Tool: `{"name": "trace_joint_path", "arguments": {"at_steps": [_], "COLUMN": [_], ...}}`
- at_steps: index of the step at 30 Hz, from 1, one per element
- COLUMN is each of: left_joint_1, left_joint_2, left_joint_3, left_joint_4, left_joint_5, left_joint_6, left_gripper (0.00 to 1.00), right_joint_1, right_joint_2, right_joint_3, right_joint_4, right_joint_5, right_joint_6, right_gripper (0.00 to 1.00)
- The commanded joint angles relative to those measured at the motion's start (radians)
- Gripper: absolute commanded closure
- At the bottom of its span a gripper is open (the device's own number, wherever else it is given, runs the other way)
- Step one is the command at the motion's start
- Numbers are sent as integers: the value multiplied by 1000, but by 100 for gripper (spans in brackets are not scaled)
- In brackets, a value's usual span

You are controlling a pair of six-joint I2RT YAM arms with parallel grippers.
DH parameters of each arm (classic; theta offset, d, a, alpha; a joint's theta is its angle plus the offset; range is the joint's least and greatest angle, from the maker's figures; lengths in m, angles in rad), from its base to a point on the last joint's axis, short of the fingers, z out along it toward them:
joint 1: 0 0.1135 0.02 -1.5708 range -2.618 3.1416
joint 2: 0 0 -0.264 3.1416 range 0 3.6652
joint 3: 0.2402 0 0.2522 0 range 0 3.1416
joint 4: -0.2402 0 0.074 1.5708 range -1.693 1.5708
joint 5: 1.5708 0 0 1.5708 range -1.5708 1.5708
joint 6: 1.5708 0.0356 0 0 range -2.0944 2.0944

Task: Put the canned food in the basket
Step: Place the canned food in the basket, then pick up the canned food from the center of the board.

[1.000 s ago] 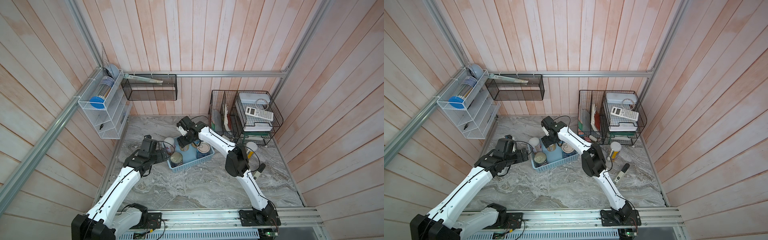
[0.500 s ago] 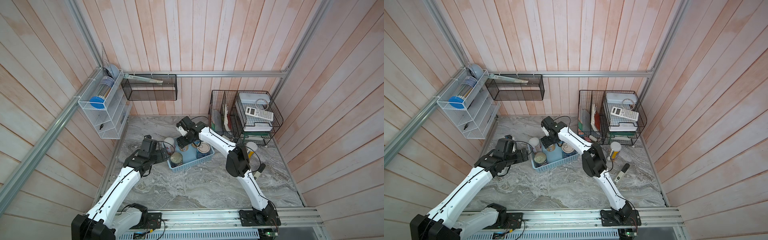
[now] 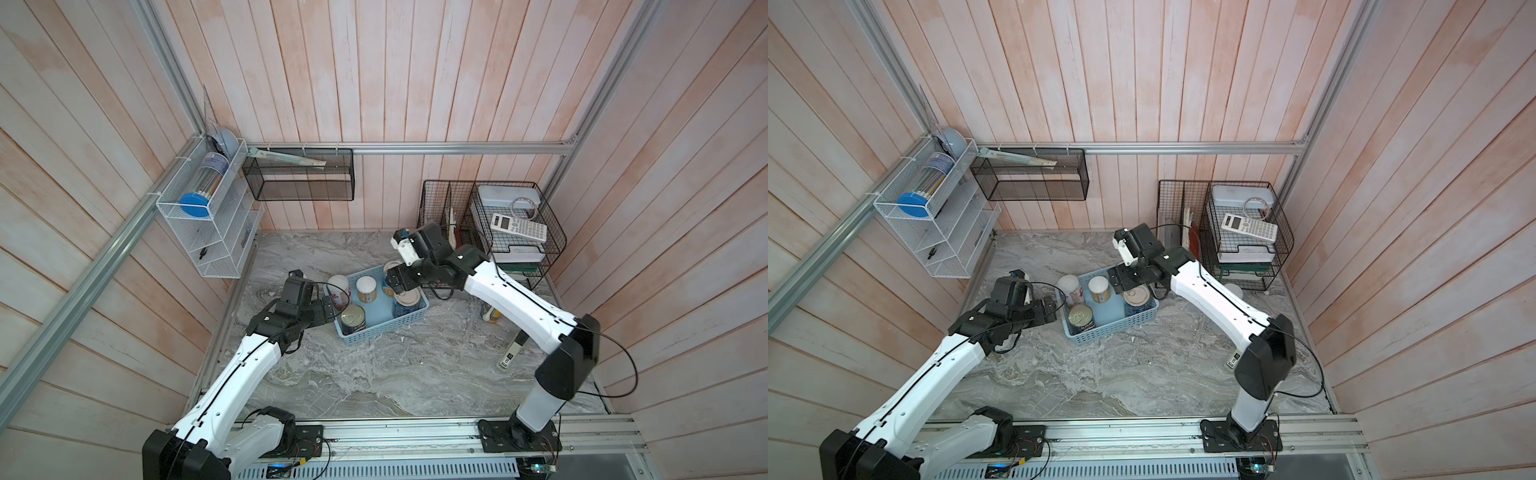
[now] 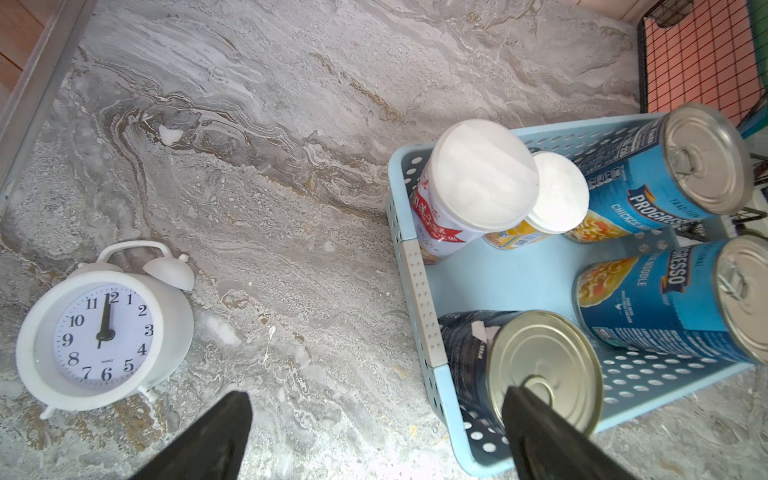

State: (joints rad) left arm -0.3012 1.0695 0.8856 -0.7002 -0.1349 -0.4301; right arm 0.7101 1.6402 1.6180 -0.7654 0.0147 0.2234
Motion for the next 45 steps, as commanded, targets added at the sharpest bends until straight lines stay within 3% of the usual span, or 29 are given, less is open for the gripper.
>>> {"name": "trace_joint_path", "arguments": {"at_steps": [1, 7, 18, 36, 45], "left_joint_1": [5, 5, 5, 5, 5], "left_joint_2": [-18, -19, -13, -7, -2], "left_joint_3": [-14, -13, -13, -13, -14], "left_joint_4": [21, 22, 24, 25, 24], "left_joint_5": [12, 21, 26, 26, 26], "left_joint_6": [18, 19, 21, 22, 22], "left_gripper": [0, 0, 0, 0, 0], "right_joint_1": [-114, -344, -535, -629, -632], "right_joint_2": [-118, -374, -378, -225, -191], "right_joint_3": [-155, -427, -544, -615, -609], "right_joint_4": [-59, 50, 94, 238, 231], "right_joint_5": [217, 223, 217, 161, 153], "right_joint_6": [104, 114, 86, 59, 50], "right_gripper": [11, 9, 8, 9, 28]}}
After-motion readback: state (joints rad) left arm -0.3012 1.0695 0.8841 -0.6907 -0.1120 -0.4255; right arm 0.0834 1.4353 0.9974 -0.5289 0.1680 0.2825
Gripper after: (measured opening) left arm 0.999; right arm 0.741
